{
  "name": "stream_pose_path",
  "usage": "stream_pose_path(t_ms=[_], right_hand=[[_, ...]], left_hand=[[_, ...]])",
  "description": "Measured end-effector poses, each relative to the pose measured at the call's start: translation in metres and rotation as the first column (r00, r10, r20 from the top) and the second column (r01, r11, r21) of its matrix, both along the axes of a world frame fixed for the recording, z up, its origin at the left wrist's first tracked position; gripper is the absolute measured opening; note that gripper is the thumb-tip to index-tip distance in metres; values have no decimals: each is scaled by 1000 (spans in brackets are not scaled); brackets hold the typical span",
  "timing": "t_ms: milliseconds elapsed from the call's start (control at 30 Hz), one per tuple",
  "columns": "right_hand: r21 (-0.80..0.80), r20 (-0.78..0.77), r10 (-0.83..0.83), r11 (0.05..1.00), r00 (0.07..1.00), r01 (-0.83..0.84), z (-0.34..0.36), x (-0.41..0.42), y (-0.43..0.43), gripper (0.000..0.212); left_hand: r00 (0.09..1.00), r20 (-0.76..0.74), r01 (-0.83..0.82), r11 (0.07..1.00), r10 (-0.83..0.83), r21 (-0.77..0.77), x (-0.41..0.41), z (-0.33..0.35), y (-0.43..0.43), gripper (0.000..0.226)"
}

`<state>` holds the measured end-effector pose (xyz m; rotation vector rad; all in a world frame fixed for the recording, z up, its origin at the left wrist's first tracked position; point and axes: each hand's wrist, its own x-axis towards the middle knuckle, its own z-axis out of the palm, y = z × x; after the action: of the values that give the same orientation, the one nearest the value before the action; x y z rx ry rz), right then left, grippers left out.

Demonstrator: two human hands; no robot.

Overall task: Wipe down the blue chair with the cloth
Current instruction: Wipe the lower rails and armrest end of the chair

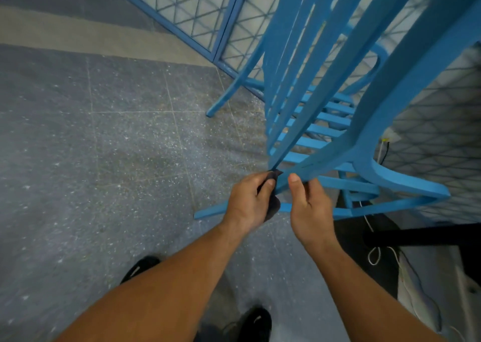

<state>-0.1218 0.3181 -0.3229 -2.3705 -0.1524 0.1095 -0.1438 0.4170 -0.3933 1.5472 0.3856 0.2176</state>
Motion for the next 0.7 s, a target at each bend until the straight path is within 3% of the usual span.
stream_pose_path(t_ms=[133,300,467,567,700], right_hand=[[-54,-47,105,993,993,-108,-1,7,-5,13],[10,-158,188,982,970,-188,11,15,-15,29],[5,-158,249,968,955,-251,19,15,-12,20],[-56,-168,249,964,954,-261,26,13,-11,32],[28,-250,226,974,941,-226,29,14,-7,27]], left_hand=[[983,169,-69,997,72,-24,5,20,-4,26],[946,315,-59,997,74,-59,2,67,-1,28],[935,354,6,995,29,-96,-2,95,0,35],[924,381,29,984,41,-176,-1,111,0,36],[933,356,46,965,51,-257,6,112,7,29]])
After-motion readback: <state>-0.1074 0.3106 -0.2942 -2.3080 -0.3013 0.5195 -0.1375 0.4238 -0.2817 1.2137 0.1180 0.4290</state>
